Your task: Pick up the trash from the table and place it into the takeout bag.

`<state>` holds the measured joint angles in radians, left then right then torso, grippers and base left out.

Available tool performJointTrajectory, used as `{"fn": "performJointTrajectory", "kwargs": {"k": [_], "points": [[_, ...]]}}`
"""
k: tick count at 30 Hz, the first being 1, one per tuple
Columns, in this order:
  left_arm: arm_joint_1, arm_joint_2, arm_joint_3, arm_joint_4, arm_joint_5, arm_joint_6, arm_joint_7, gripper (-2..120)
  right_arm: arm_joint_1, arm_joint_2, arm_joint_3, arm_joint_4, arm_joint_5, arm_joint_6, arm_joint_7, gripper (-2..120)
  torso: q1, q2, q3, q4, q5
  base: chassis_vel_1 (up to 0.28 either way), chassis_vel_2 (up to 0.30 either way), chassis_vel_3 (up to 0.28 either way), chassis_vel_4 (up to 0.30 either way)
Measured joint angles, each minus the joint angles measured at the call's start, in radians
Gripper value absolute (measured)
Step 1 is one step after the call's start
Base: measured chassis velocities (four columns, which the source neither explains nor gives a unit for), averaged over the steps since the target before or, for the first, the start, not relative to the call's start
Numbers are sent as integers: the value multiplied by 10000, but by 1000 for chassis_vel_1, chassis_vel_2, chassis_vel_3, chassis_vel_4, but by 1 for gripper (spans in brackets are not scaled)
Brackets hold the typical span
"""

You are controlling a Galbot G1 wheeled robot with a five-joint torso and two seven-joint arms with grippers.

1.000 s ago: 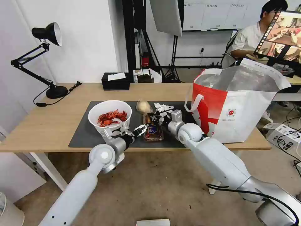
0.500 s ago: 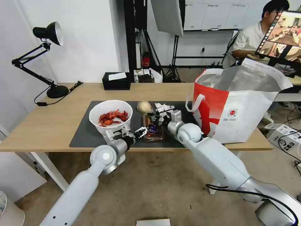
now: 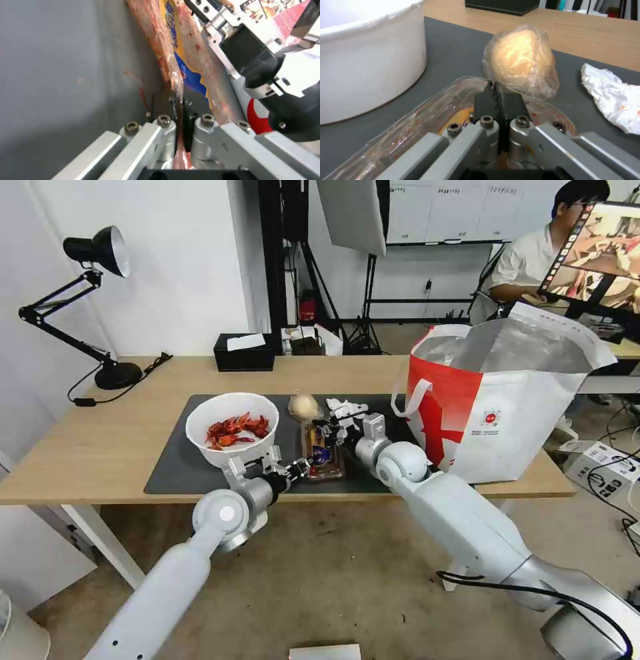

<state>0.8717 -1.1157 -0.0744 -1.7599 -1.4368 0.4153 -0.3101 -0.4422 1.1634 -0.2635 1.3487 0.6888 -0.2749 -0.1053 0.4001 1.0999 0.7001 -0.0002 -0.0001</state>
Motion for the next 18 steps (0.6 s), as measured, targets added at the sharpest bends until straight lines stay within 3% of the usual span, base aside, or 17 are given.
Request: {"fn": "performJointTrajectory", "kwargs": {"k": [12, 18], "points": [[55, 51, -78, -98, 106, -89, -24, 0, -74, 2, 28, 158, -6, 5, 16, 0, 1, -1, 0, 2, 1, 0, 0, 0, 0], [110, 171, -154, -343, 119, -240, -43, 0, -412, -234, 501, 898, 124, 271, 209, 0, 0, 0, -1, 3, 2, 0, 0, 0, 0]]}}
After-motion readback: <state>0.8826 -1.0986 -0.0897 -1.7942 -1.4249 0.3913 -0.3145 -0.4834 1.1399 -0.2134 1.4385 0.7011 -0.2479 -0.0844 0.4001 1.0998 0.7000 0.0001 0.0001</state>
